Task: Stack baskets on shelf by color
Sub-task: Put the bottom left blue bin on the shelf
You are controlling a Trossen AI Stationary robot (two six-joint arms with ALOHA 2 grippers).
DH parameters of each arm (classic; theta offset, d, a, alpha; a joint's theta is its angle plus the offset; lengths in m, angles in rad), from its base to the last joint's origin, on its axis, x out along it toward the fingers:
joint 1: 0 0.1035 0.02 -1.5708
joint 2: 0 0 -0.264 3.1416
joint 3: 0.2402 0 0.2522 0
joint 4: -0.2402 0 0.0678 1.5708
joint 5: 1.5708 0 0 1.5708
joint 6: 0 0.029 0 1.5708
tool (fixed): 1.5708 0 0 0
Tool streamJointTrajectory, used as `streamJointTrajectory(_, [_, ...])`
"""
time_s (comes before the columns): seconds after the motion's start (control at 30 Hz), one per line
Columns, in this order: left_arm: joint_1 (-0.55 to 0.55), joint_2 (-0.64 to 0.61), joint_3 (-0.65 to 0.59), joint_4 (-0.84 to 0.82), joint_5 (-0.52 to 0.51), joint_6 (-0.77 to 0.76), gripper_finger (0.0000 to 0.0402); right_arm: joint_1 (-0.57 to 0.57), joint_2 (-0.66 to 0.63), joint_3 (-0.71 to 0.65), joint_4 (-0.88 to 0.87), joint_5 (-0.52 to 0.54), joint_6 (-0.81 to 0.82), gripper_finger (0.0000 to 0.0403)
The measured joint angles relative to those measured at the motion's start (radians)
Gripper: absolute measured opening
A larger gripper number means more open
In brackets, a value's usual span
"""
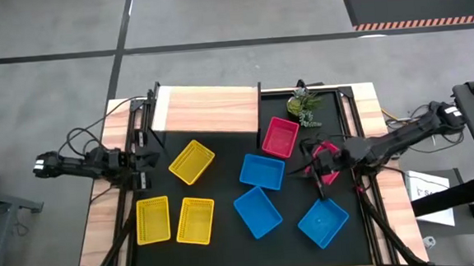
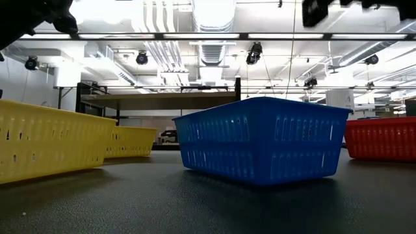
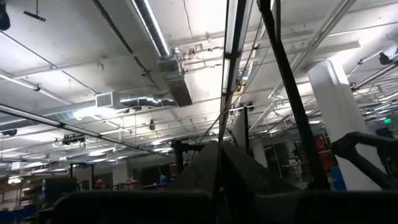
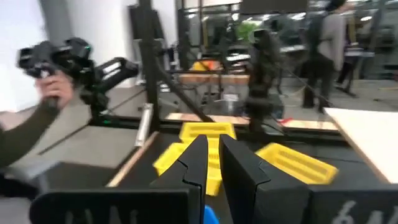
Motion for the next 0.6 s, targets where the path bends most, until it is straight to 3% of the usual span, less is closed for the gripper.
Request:
streamJointTrajectory(0.3, [0.0,-0.005,0.0,0.026,-0.001,0.082,0.0,0.113,0.241,0.296,-0.295,0.017,-0.001,0.0033])
streamJointTrajectory(0.6, [0.0,0.0,-0.002,0.019,0.03,0.084,0.0,0.147,0.463,0.522,-0.568,0.026,0.037,0.0033])
